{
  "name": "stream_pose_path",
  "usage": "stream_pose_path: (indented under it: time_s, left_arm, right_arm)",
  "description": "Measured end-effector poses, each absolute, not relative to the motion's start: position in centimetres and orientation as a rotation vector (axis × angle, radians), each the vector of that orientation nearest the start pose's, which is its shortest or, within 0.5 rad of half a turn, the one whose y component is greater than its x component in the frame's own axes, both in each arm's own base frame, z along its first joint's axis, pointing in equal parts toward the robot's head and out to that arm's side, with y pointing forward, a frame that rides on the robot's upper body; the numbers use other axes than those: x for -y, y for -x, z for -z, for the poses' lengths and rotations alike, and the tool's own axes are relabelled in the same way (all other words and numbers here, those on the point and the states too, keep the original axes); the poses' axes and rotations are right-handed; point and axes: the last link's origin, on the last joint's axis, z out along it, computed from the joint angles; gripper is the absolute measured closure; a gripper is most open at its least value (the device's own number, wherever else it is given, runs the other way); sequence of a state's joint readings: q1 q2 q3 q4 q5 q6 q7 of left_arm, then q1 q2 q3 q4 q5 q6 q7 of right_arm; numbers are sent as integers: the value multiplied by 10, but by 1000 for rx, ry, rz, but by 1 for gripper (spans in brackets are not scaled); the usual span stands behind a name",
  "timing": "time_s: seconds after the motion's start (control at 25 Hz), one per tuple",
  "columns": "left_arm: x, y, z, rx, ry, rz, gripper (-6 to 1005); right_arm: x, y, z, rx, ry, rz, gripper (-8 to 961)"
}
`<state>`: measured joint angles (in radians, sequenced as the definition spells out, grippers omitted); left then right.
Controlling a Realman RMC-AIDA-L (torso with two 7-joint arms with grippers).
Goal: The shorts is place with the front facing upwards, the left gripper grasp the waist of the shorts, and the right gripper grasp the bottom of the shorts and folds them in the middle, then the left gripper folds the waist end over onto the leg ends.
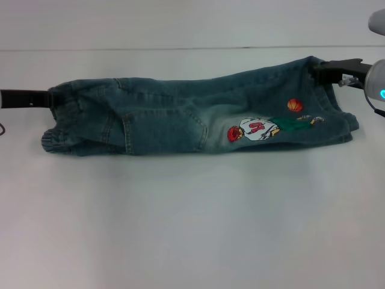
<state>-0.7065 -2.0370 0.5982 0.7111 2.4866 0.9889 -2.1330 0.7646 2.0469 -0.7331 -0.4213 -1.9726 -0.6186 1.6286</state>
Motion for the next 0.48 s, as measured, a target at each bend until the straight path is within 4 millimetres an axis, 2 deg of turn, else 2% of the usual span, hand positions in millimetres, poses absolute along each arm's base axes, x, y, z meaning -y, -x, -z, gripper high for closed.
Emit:
stream_pose_path:
  time_s: [0.24, 0.48]
  left_arm:
    - [-425, 299, -39, 1207, 2100, 158, 940]
    - [-428, 295, -40, 1197, 2095, 174, 900]
  right_arm:
    - [-450, -283, 0, -964, 2041, -315, 915]
    - [-449, -286, -1, -979, 2024, -315, 909]
